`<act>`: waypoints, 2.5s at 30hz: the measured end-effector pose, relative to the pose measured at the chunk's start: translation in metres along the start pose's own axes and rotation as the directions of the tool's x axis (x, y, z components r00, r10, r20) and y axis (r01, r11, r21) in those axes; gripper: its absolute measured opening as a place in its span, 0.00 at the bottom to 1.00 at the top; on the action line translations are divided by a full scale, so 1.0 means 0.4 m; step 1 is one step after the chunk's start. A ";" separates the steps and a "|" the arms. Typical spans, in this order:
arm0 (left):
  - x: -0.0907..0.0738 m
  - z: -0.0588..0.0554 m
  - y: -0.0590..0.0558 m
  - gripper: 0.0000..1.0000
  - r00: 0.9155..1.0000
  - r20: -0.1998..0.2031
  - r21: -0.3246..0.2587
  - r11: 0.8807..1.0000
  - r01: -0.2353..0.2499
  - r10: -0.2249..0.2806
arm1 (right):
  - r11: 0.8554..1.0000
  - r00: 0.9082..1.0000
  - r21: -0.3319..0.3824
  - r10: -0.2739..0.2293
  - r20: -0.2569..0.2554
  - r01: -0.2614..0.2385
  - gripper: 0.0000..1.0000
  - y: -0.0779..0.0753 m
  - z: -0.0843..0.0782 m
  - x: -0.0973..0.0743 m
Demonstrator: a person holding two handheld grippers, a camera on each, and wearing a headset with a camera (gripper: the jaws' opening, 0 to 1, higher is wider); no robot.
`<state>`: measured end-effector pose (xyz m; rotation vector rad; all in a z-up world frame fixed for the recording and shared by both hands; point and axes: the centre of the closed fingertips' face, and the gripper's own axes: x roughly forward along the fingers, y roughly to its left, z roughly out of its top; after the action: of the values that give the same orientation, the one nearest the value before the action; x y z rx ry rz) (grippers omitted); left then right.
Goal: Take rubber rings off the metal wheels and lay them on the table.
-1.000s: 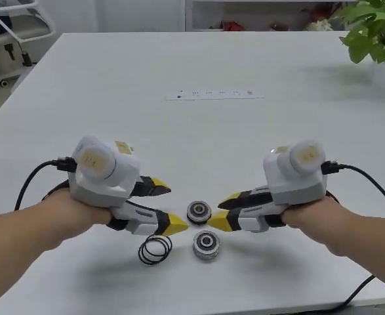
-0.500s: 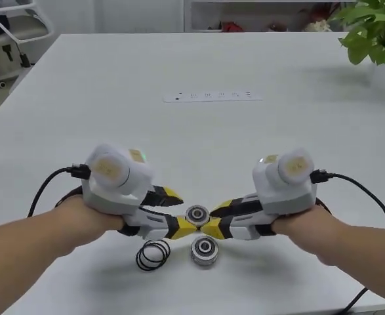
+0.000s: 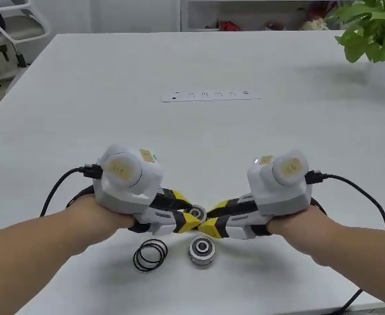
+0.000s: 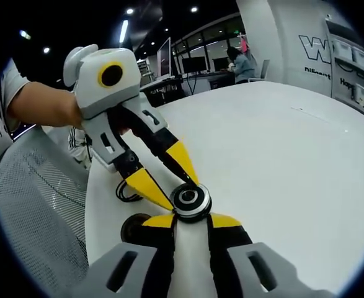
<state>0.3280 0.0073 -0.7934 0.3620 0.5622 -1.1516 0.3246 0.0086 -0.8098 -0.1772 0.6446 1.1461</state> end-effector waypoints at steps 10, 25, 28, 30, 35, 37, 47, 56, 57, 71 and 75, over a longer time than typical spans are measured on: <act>-0.001 -0.001 0.014 0.14 0.999 -0.006 -0.015 0.999 -0.038 0.038 | 1.000 1.000 0.008 0.006 -0.002 -0.006 0.12 -0.002 -0.004 -0.002; 0.002 -0.002 0.015 0.13 0.997 0.007 -0.023 0.997 -0.075 0.075 | 0.989 1.000 0.147 -0.006 0.013 0.004 0.00 -0.026 -0.007 -0.010; 0.002 -0.002 0.013 0.13 0.997 0.003 -0.014 0.997 -0.080 0.080 | 0.980 1.000 0.198 -0.007 0.024 0.002 0.00 -0.030 -0.007 -0.014; 0.001 -0.003 0.013 0.13 0.997 0.002 -0.012 0.996 -0.083 0.083 | 0.975 0.999 0.220 -0.011 0.035 0.003 0.00 -0.035 -0.005 -0.016; 0.001 -0.003 0.012 0.12 0.996 0.001 -0.014 0.996 -0.086 0.086 | 0.957 0.996 0.292 -0.028 0.079 0.004 0.00 -0.050 0.012 -0.024; 0.002 -0.003 0.012 0.12 0.996 -0.001 -0.015 0.996 -0.091 0.091 | 0.950 0.995 0.311 -0.028 0.091 -0.002 0.00 -0.051 0.015 -0.024; 0.004 -0.002 0.013 0.12 0.993 -0.011 -0.013 0.993 -0.116 0.115 | 0.924 0.991 0.382 -0.027 0.133 -0.026 0.00 -0.041 0.030 -0.028; 0.004 -0.002 0.013 0.12 0.992 -0.011 -0.020 0.992 -0.123 0.123 | 0.920 0.990 0.390 -0.013 0.141 -0.043 0.00 -0.027 0.040 -0.030; 0.004 -0.002 0.013 0.12 0.992 -0.011 -0.020 0.992 -0.123 0.123 | 0.919 0.990 0.391 -0.010 0.142 -0.047 0.00 -0.023 0.042 -0.030; 0.004 -0.002 0.013 0.12 0.992 -0.011 -0.024 0.991 -0.128 0.128 | 0.928 0.984 0.358 0.042 0.175 -0.103 0.00 0.008 0.067 -0.021; 0.004 -0.002 0.011 0.13 0.992 -0.009 -0.012 0.992 -0.128 0.128 | 0.929 0.985 0.361 0.026 0.172 -0.088 0.00 -0.004 0.061 -0.028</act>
<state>0.3325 0.0082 -0.7951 0.3872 0.5456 -1.0230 0.3327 0.0101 -0.7842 0.2559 0.7081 1.0621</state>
